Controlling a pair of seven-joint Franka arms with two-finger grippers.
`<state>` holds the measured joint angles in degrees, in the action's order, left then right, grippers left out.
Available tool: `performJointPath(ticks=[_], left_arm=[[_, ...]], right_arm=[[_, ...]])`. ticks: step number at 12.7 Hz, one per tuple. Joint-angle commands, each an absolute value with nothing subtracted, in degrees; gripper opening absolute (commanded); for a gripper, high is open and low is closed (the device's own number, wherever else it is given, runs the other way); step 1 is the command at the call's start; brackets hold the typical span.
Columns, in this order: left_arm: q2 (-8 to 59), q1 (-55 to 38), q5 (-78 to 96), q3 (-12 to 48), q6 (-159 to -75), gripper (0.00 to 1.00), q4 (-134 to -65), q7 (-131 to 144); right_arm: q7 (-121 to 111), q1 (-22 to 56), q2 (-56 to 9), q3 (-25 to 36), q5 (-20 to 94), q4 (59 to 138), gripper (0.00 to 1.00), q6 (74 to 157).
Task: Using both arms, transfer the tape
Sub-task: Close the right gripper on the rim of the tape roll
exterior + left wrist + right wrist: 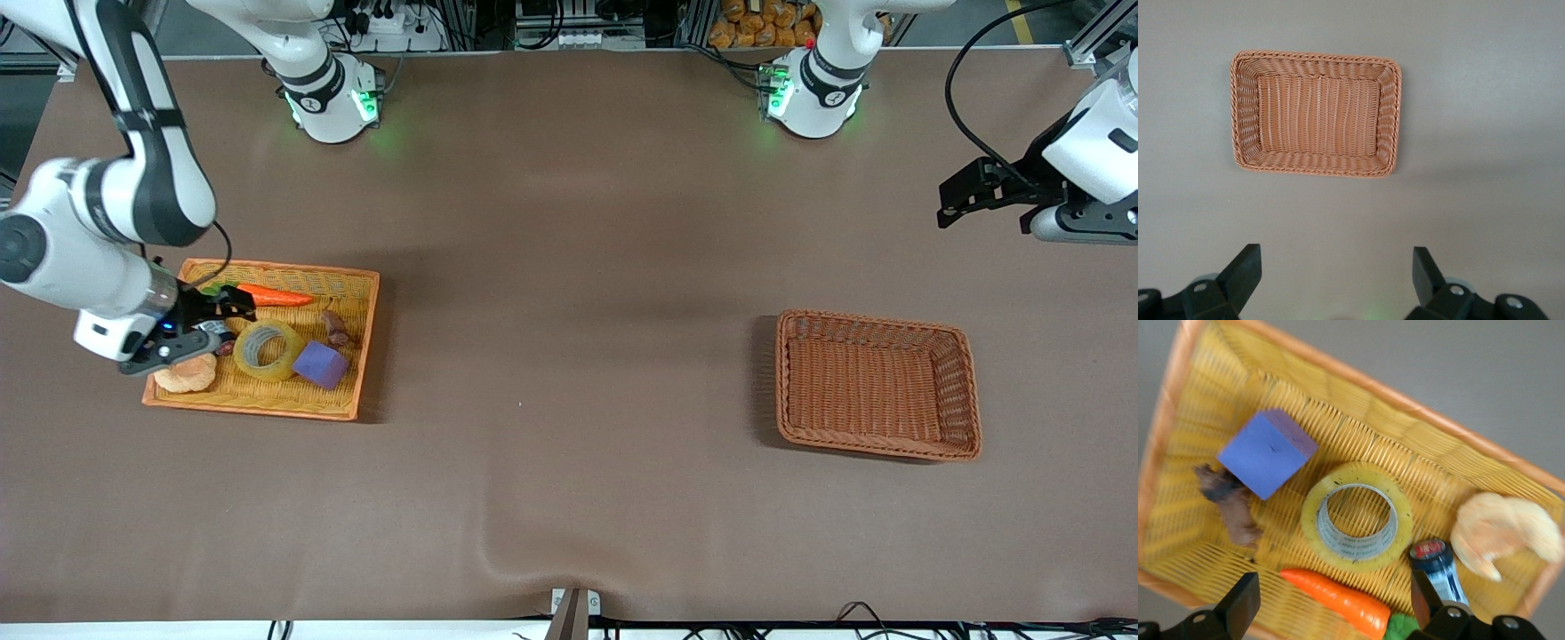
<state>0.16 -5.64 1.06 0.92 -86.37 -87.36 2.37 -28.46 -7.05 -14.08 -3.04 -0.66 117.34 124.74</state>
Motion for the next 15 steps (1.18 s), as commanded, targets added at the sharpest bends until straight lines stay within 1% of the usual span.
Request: performJointPath(ticks=[1,3,4,8,10,13,14,15], left_arm=[[-0.09,-5.1,1.85,1.14,-85.61,1.0,-87.19,1.32],[-0.18,-5.1,1.76,1.14,-85.52,1.0,-87.19,1.32],[-0.18,-5.1,1.84,1.14,-85.6,1.0,-87.19,1.32],[-0.09,-5.1,1.85,1.14,-85.61,1.0,-87.19,1.32],[-0.09,-5.01,1.85,1.05,-85.52,1.0,-87.27,1.32],[0.0,-5.01,1.85,1.05,-85.52,1.0,-87.28,1.32],[0.0,-5.01,1.85,1.05,-85.52,1.0,-87.28,1.32],[0.09,-5.01,1.85,1.05,-85.52,1.0,-87.28,1.32]], right_arm=[[-37.77,-9.23,-16.87,-3.6,-0.7,121.09,1.0,132.32],[-37.71,-7.83,-17.14,-3.69,-0.7,124.97,1.0,139.88],[-37.71,-6.95,-17.83,-3.6,-0.7,125.24,1.0,141.14],[-37.79,-6.24,-17.93,-3.6,-0.7,126.29,1.0,141.59],[-37.97,-5.72,-18.37,-3.6,-0.7,128.57,1.0,146.31],[-38.41,-6.24,-21.0,-3.52,-0.7,128.67,0.99,149.5],[-38.06,-6.24,-21.09,-3.52,-0.7,128.85,0.93,149.5],[-37.88,-6.24,-21.09,-3.52,-0.7,128.93,0.78,149.5]])
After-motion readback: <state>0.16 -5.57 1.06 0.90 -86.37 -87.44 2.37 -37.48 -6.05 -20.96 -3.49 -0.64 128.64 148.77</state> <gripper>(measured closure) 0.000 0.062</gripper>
